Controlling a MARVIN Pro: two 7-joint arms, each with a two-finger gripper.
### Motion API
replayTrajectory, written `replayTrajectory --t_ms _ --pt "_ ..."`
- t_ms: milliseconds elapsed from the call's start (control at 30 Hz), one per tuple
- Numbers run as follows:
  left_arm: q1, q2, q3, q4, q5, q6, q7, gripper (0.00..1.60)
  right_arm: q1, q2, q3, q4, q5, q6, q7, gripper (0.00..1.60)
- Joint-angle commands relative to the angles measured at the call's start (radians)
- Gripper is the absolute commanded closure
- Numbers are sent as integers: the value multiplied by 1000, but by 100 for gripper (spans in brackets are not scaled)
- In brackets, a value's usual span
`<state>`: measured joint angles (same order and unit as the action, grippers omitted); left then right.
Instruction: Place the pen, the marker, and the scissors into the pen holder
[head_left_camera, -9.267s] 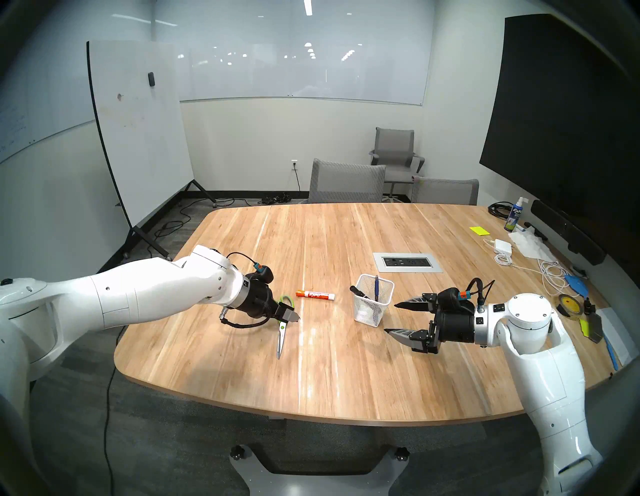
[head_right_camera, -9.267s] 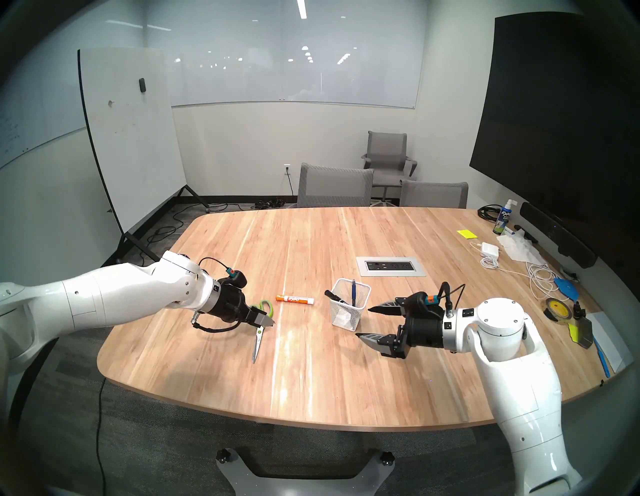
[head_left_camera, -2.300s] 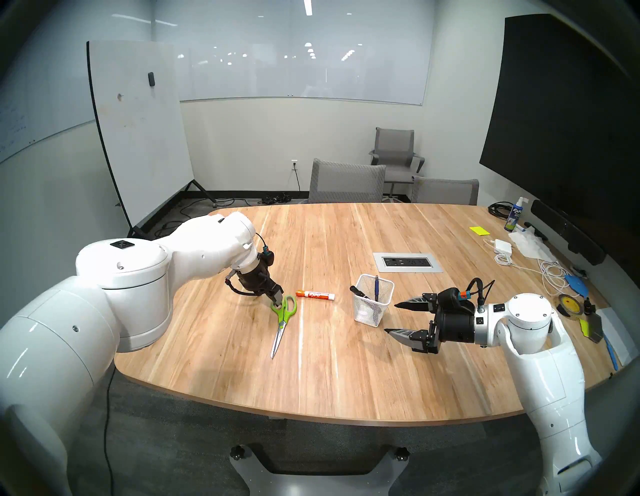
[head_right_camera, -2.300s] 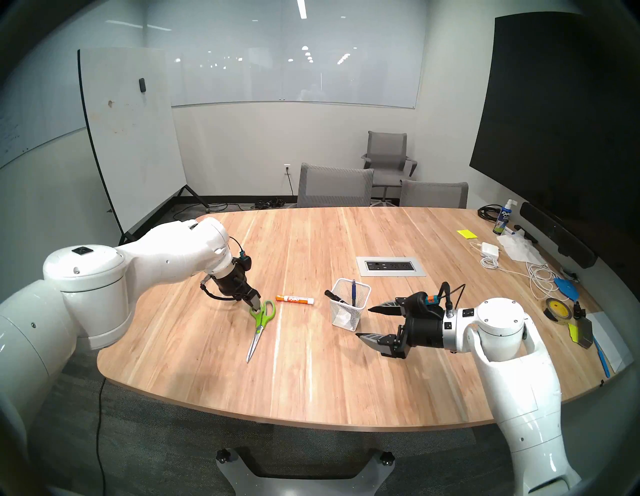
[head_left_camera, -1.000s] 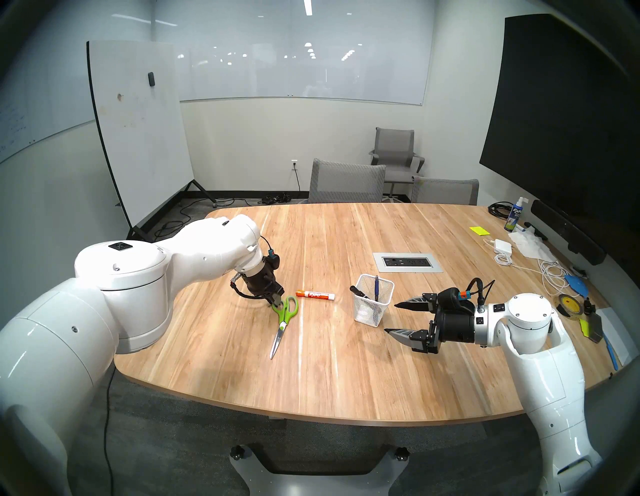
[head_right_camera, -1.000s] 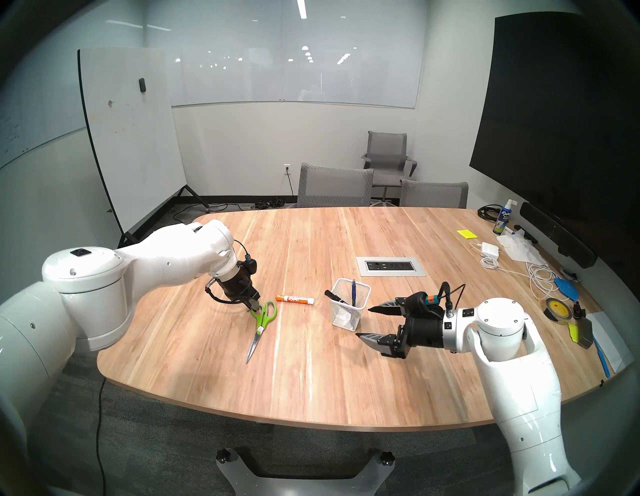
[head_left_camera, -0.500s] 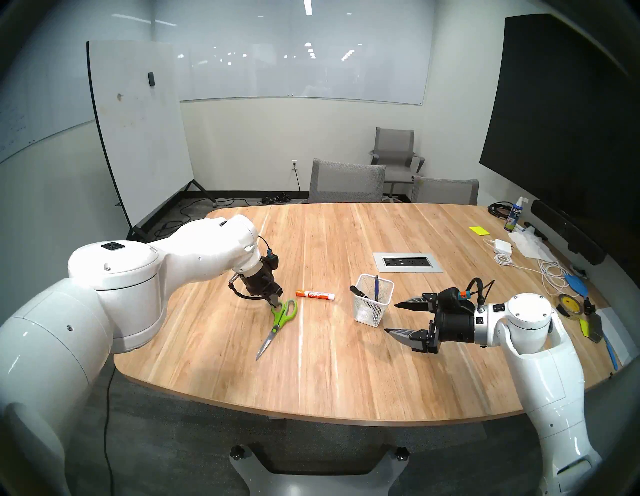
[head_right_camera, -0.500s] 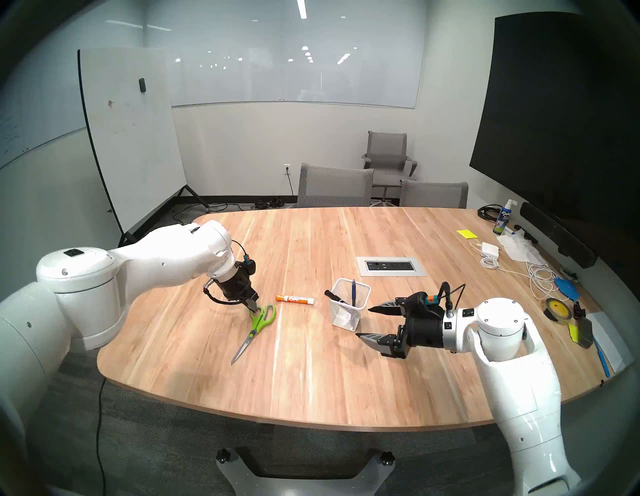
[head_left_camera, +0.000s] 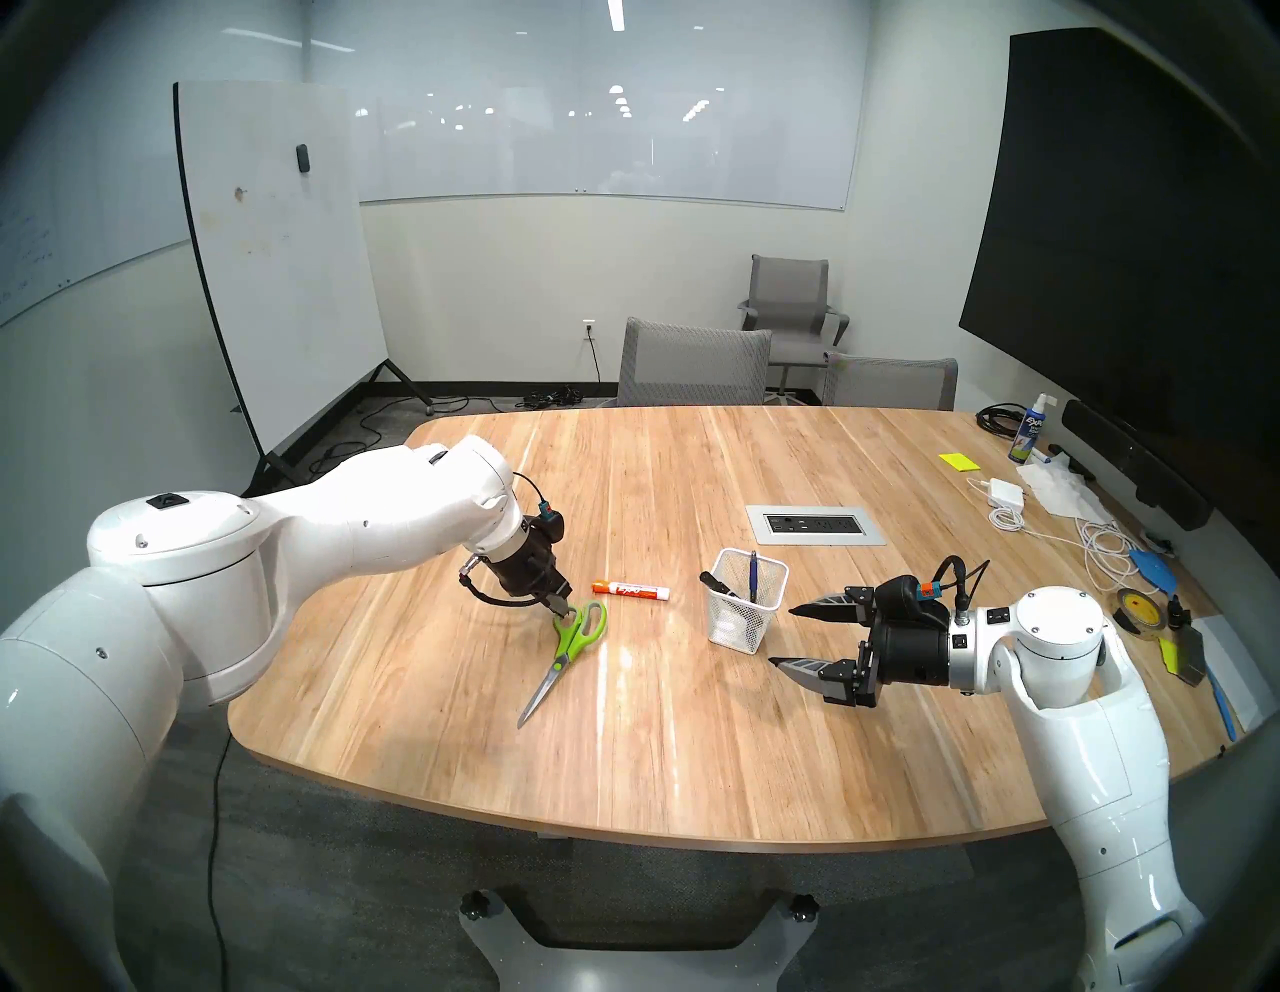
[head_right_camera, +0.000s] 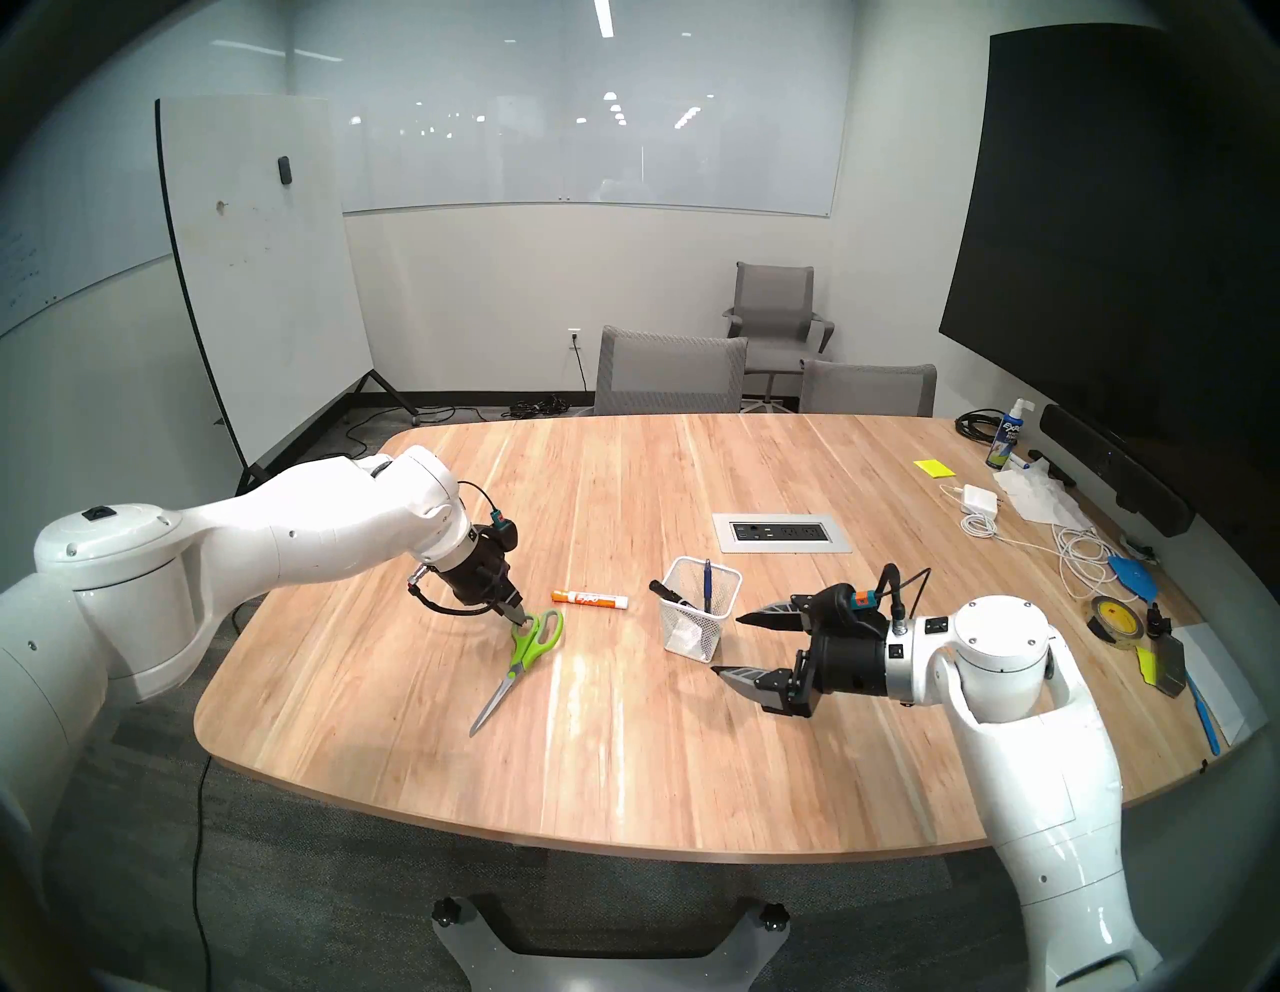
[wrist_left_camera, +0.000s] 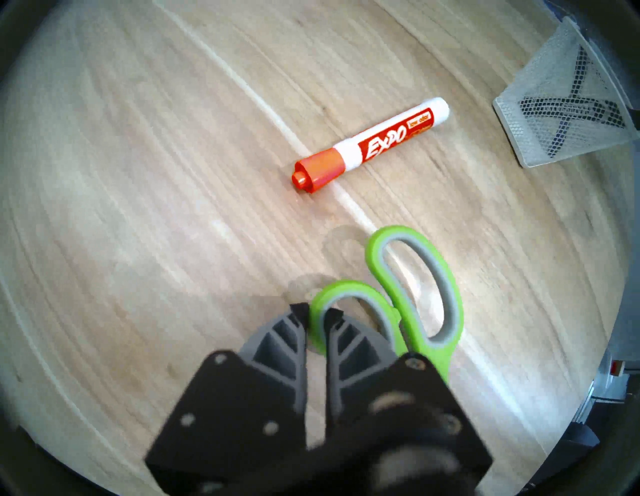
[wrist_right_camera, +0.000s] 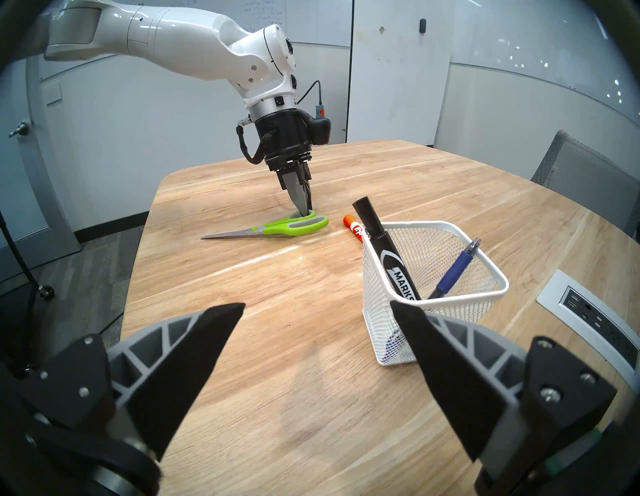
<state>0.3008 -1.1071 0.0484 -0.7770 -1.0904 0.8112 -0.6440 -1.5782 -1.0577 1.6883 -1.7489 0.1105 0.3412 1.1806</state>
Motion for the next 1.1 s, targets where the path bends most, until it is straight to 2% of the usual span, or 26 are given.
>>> replayTrajectory --t_ms 0,200,333,400,500,733,1067 --pt "-45 85 -54 -119 -23 -21 38 160 10 -1 2 -14 4 0 1 0" --pt "-63 138 -95 -247 -36 -35 96 160 10 -1 2 -14 3 0 1 0" --pt "-75 144 -111 -287 -39 -41 115 160 10 -1 2 -13 3 0 1 0" --pt "-82 158 -131 -346 -44 -45 147 160 10 -1 2 -13 3 0 1 0" --pt "-86 154 -139 -361 -46 -48 158 160 10 -2 2 -13 3 0 1 0" --pt "-90 179 -184 -492 -65 -42 262 160 10 -2 2 -14 3 0 2 0" --pt "-101 188 -224 -594 -87 -33 350 160 10 -2 3 -14 2 1 2 0"
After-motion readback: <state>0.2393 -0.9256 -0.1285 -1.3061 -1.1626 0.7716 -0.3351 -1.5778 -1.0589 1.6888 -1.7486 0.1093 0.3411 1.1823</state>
